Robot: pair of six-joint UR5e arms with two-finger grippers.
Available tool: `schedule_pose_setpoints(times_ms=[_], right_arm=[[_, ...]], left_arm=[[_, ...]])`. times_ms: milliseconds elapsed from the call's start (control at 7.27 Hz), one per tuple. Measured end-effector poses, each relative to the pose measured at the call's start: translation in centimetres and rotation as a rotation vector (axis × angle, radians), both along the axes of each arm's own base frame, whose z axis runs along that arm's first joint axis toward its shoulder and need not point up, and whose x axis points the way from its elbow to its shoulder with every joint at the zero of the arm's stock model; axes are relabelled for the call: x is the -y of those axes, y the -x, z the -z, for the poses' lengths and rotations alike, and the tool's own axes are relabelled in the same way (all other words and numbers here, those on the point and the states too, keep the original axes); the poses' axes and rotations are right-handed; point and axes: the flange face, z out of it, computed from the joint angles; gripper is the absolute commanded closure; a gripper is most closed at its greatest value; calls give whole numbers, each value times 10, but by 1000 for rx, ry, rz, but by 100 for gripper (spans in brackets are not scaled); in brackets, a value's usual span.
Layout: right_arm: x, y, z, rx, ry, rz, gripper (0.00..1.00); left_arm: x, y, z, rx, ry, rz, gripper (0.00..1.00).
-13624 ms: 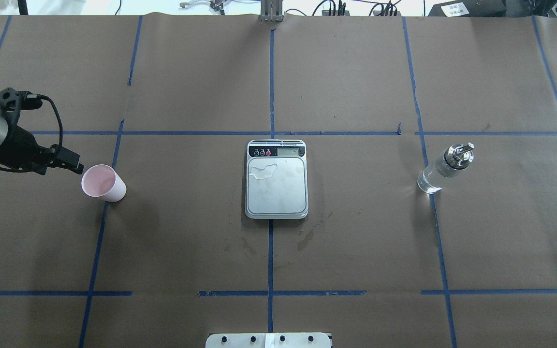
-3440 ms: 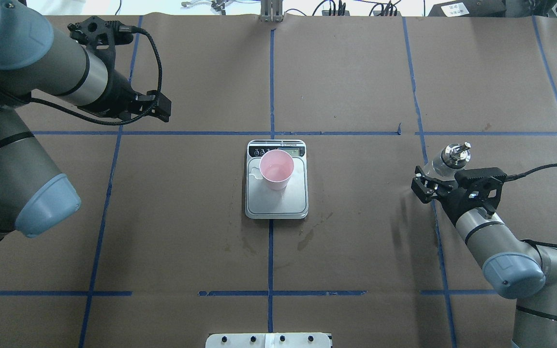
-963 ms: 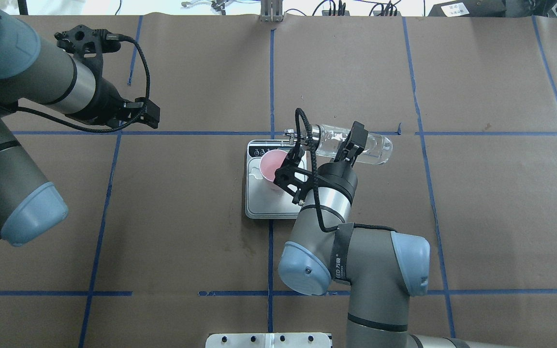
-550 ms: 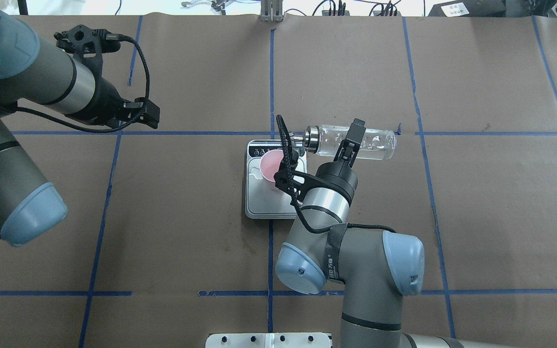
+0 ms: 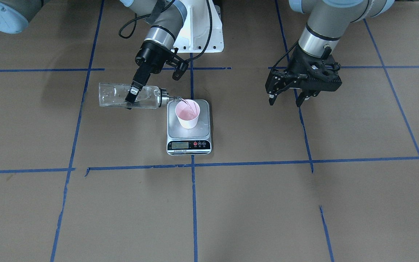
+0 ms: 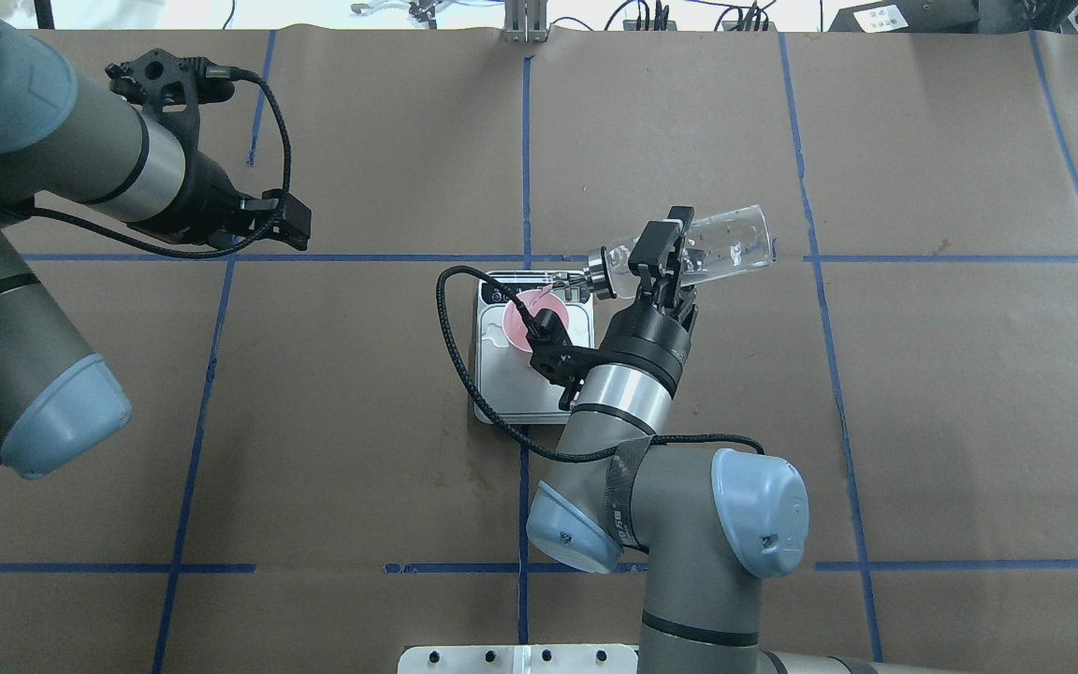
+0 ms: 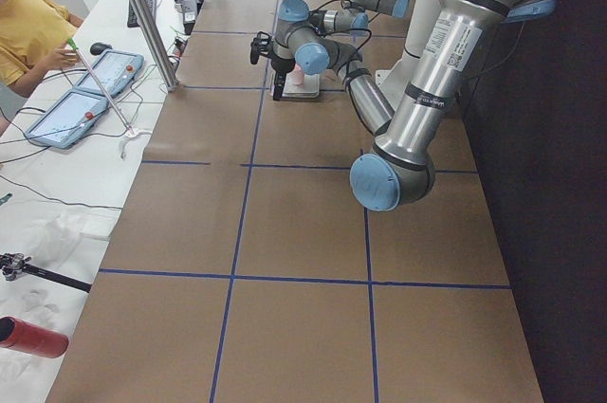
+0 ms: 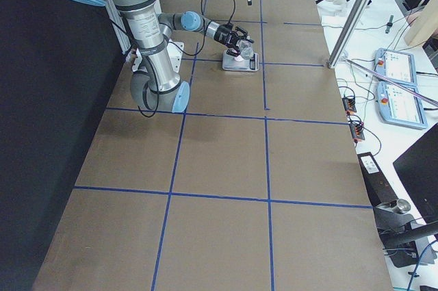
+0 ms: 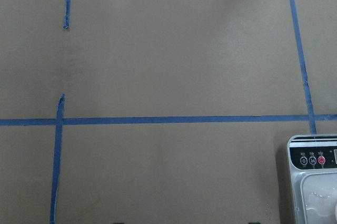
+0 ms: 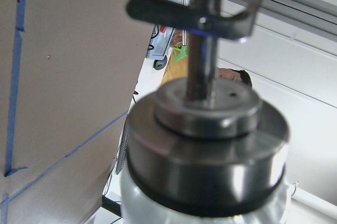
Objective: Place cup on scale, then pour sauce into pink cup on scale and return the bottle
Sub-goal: 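Tilt the bottle spout down over the pink cup with the right gripper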
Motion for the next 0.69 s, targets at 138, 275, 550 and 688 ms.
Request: schedule_pose_setpoints(times_ms=[138, 275, 550, 688], right_arm=[[0, 0, 0, -34, -3, 12, 100], [1, 0, 0, -61, -4, 20, 100], [2, -6, 4, 18, -26, -3, 100], [2, -10, 3, 170, -51, -52, 100]], left_arm=[[0, -1, 0, -1, 2, -1, 17], [-1, -1, 0, -1, 3, -2, 17], [-1, -2, 1, -3, 4, -1, 17], [-1, -2, 1, -3, 5, -1, 17]])
